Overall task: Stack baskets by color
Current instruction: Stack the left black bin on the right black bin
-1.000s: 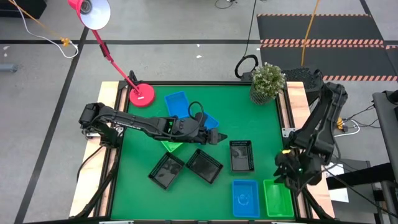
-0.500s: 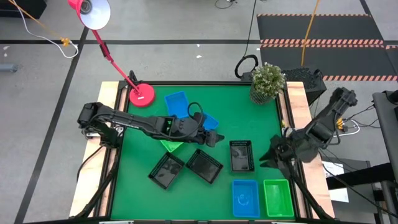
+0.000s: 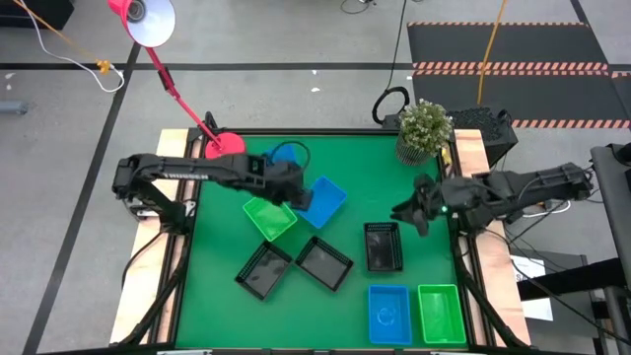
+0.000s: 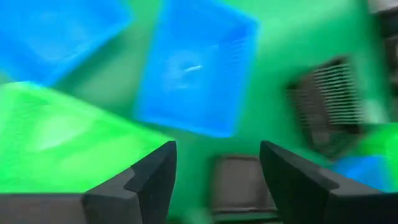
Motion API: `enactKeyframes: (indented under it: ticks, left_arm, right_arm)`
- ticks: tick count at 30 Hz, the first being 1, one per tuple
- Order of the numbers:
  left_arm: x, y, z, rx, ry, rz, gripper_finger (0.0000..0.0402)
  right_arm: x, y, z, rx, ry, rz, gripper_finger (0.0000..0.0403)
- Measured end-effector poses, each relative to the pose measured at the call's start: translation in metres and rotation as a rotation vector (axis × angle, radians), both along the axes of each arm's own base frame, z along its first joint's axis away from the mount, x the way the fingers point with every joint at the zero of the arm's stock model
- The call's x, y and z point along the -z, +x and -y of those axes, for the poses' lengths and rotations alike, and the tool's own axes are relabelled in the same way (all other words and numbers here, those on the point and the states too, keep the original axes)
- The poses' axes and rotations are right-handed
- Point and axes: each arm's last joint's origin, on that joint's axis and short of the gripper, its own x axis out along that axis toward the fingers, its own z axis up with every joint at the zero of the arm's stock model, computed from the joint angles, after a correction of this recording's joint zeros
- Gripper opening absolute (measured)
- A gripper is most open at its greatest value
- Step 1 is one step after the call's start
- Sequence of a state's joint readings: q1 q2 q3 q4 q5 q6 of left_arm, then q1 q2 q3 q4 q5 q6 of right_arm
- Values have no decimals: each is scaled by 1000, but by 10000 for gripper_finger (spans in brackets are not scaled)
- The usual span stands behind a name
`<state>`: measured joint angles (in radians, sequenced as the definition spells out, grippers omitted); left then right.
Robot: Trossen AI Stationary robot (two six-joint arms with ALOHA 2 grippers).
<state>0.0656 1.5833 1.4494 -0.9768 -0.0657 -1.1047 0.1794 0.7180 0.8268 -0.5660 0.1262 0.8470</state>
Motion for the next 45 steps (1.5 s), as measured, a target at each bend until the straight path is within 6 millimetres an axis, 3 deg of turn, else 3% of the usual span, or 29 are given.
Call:
enactKeyframes:
  ticks: [10, 17, 21, 26, 33, 45]
  left_arm:
    - [15, -23, -67, 25, 18, -143, 232]
    - [38, -32, -71, 92, -43, -210, 232]
    - [37, -32, -49, 107, -131, -214, 232]
    - [31, -31, -1, 194, -178, -221, 232]
    - [17, -59, 60, 222, -191, -350, 232]
    - [32, -91, 104, 168, -260, -342, 232]
  right_arm:
    - [4, 4, 17, 123, 32, -34, 141]
    - [14, 8, 25, 157, 8, -63, 141]
    - [17, 8, 29, 147, -44, -76, 141]
    - [17, 7, 34, 167, -68, -87, 141]
    - [18, 6, 36, 204, -30, -87, 141]
    - [18, 7, 36, 201, -38, -91, 141]
